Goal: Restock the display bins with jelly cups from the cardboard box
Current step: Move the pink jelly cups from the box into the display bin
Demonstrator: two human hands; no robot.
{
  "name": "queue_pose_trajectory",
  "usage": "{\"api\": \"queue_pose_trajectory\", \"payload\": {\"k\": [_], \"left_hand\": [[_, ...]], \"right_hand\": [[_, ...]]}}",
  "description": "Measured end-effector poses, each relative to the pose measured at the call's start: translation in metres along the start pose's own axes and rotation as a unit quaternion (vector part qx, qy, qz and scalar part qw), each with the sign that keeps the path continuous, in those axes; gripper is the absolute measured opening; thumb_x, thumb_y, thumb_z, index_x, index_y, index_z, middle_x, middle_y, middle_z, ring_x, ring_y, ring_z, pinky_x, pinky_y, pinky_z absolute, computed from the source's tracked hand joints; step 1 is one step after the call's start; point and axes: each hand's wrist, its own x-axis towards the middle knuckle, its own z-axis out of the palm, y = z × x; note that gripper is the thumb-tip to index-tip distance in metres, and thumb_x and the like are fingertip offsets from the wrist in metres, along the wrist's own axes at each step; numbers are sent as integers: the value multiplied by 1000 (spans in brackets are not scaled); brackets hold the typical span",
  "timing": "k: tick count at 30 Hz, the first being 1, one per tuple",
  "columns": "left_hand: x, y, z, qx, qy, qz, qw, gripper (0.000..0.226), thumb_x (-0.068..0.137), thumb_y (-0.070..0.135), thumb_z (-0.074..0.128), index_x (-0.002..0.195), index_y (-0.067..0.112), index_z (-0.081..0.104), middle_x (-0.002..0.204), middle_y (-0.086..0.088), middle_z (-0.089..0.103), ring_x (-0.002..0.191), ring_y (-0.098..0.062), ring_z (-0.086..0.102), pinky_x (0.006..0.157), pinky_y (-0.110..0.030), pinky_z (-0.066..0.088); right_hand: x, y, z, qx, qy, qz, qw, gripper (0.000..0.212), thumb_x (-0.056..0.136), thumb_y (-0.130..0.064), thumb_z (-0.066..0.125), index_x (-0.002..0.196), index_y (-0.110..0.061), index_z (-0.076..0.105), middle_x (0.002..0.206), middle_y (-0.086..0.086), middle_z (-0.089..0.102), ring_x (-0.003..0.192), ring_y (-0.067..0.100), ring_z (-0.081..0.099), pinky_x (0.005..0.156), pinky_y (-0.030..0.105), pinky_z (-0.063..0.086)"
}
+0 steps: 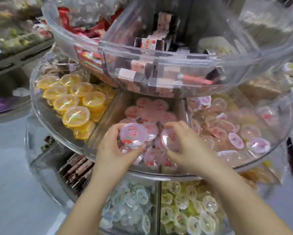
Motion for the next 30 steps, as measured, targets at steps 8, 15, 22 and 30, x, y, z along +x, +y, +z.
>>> {"api": "queue_pose_trajectory", "payload": {"k": [8,15,22,30], "left_hand": [[8,-10,-3,102,-56,-23,993,43,65,22,82,97,34,57,103,7,64,93,-4,60,81,-24,51],[12,-15,-5,119,-71,-27,990,43,65,24,82,97,36,56,103,7,64,94,-8,61,81,-28,52],[15,-17,-10,94,-53,-48,993,41,65,21,82,94,34,56,98,12,65,91,1,60,74,-9,46],[16,-14,-20,156,-2,-53,986,45,63,23,82,96,37,55,95,18,63,92,-3,59,75,-21,48]], "right_hand": [[31,12,1,-258,-55,-113,958,55,81,-9,53,132,-27,44,111,2,47,106,23,44,86,31,32],[36,16,0,-286,-60,-111,950,61,76,-38,67,130,-22,45,114,-1,52,107,19,49,83,28,33],[36,15,3,-288,-22,-94,953,34,78,-9,57,110,-19,58,101,-2,57,96,19,54,79,26,35],[34,13,2,-279,-34,-112,953,29,74,-27,71,95,-19,53,91,-3,55,86,18,55,70,25,30]]}}
